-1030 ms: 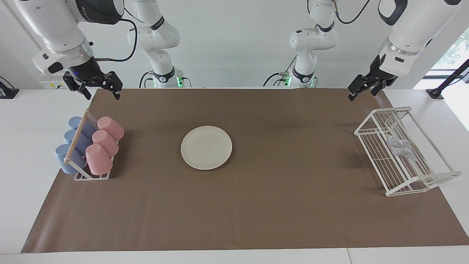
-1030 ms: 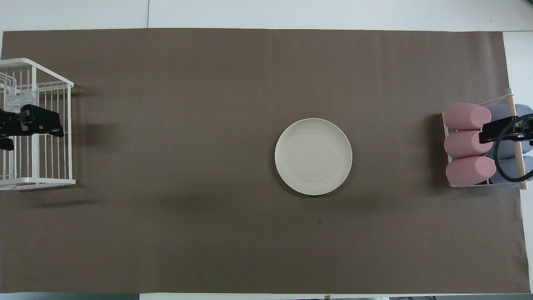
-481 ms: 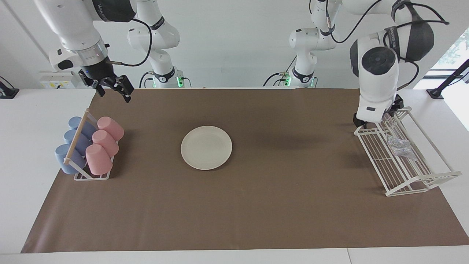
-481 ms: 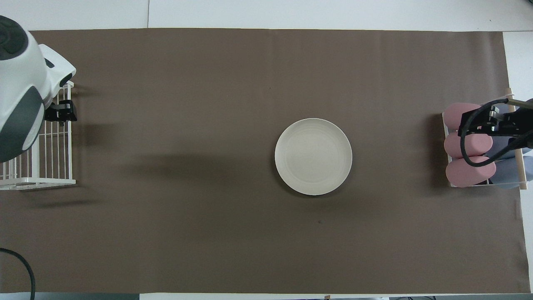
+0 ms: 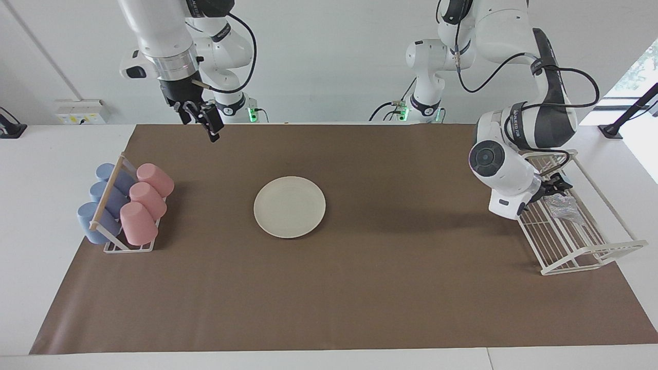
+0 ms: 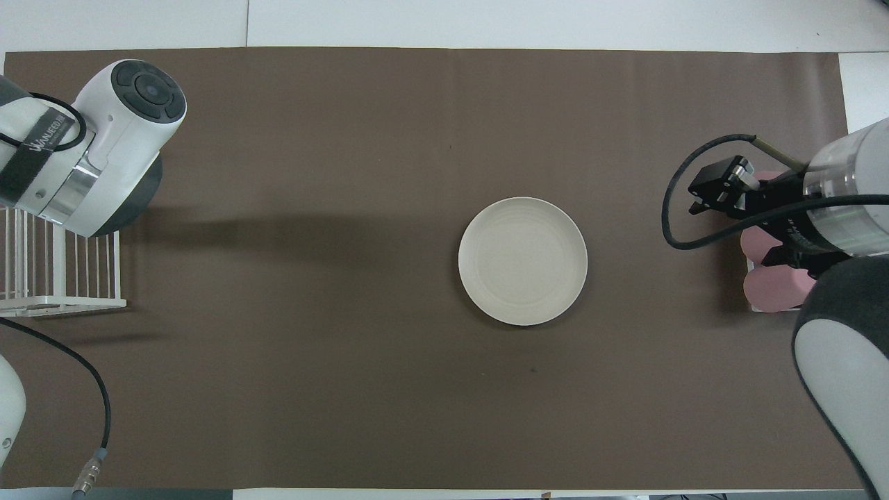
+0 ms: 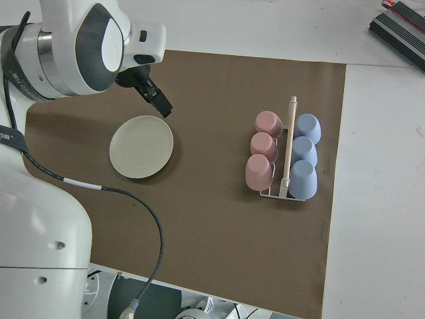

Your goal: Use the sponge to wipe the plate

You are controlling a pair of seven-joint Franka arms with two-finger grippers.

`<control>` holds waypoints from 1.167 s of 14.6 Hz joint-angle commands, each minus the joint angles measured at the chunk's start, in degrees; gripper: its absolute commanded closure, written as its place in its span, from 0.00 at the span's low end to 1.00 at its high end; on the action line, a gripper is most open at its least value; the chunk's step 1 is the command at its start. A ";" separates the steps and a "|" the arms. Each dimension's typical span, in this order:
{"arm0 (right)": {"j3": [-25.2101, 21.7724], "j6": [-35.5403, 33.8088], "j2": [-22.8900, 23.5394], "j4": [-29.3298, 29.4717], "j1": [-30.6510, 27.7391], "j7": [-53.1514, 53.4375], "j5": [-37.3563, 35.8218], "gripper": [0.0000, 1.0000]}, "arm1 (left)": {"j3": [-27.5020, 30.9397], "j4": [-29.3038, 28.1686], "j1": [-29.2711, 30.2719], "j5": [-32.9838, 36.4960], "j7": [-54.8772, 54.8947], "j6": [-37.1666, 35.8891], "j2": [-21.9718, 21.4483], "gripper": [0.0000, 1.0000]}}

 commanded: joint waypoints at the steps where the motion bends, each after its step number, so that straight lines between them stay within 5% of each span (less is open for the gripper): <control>1: 1.03 -0.07 -0.30 -0.02 -0.28 11.55 3.75 0.00 | 0.33 0.09 0.21 1.42 -0.88 0.21 -0.23 0.00; 4: 1.29 -0.42 -0.57 -0.20 1.39 13.43 4.46 0.00 | 0.33 0.00 0.65 1.42 -1.24 0.21 -0.23 0.02; 9: 1.30 0.46 -1.80 -3.45 1.74 13.60 4.46 0.00 | 0.42 -0.09 1.35 1.42 -1.41 0.82 -0.23 0.98; 17: 1.30 3.27 -3.29 -6.44 1.92 22.83 4.90 0.00 | 0.25 3.33 1.35 -0.85 -0.01 0.30 -0.75 1.00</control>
